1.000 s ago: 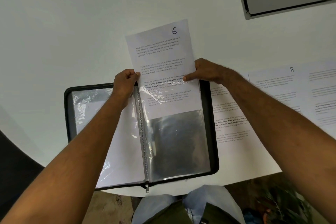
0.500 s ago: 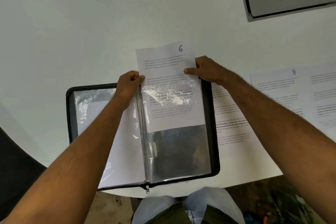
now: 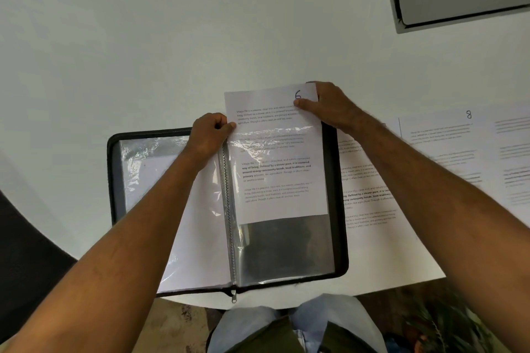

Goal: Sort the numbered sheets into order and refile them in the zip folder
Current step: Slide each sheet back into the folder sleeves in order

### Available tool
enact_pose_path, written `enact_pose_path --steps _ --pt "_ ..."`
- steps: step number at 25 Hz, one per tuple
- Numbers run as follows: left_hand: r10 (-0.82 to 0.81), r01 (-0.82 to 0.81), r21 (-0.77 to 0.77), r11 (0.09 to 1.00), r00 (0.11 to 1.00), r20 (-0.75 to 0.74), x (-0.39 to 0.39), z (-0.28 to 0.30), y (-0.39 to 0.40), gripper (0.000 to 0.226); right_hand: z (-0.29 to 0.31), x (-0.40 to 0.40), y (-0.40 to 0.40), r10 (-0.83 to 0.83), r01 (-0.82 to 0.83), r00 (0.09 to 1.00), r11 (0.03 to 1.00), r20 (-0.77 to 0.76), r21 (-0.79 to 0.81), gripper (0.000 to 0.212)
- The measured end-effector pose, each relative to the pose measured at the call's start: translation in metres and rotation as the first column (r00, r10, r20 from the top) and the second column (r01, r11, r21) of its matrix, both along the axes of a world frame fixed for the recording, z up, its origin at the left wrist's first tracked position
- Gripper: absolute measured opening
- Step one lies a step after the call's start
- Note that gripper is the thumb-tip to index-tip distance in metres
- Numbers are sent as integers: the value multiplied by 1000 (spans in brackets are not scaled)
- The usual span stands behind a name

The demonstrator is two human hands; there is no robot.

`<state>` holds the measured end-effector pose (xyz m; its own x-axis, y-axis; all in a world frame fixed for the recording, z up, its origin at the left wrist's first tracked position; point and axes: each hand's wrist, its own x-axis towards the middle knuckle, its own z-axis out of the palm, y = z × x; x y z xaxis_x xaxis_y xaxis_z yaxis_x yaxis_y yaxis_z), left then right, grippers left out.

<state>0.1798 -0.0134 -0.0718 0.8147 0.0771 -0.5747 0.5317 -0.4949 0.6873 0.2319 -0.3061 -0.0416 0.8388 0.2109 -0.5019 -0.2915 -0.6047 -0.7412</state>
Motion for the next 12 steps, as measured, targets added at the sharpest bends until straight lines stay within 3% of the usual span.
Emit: enact_pose_path --steps 4,9,12 --pt "-26 26 -4 1000 999 23 -1 -1 0 29 1 5 -2 31 -30 999 999 43 -25 17" --pt "161 -163 -175 971 987 -27 2 -4 2 6 0 4 -5 309 -312 950 946 -42 -87 12" --pt "173 -171 -204 964 985 -7 1 -5 3 21 1 1 -3 387 -394 918 914 -87 -99 16"
